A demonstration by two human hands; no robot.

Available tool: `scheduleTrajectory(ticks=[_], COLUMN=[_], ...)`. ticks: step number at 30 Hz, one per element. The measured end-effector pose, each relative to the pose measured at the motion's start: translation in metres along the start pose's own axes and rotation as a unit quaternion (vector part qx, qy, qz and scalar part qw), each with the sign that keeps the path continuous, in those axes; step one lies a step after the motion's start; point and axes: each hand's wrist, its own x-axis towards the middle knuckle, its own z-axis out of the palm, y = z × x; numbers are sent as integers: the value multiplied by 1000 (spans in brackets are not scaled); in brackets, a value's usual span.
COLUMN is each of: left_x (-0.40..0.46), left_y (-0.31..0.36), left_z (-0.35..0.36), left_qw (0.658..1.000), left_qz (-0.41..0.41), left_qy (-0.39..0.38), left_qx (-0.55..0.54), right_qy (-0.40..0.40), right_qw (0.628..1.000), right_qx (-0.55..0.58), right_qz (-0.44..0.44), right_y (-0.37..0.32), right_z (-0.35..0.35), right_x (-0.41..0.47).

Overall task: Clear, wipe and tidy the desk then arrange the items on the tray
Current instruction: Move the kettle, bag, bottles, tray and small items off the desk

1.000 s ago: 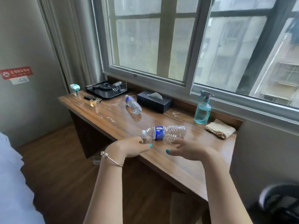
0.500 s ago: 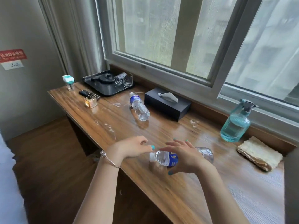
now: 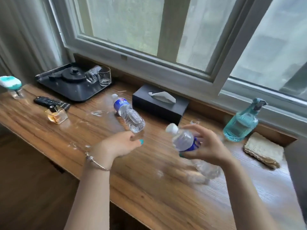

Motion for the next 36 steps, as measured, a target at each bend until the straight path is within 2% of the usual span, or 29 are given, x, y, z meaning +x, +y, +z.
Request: scheduleTrajectory(ticks=[2,5,7,9,12,16,23,30,36], left_x=[13,35,51,68,89,104,131,169,186], left_y=[-8,-15,-21,-31,-46,-57,-47,-34,-47], left_z=[-21,-46,-56,-62,-62,-51,-58,-62,-61], left_qw=[1000,998,996,992,992,992,968,968,950], left_qz=[21,67,82,93,91,72,-14,-42,-52], left_qy=[3,9,44,81,80,55,160,152,169], left_qx=[11,14,16,0,-40,-84,-192,-195,-257], right_qy=[127,304,370,401,427,427,342,371,348], right_qw=[987,934,907,894,881,863,907,882,887], right_qx=[94,186,201,199,200,259,232,275,291], right_qz=[9,13,17,26,50,69,82,89,90], right_y=[-5,-13,-19,-24,-27,-30,-37,-38,-36], right_z=[-8,1,16,34,57,69,74,73,72], right_x=[10,26,35,44,49,53,72,60,62])
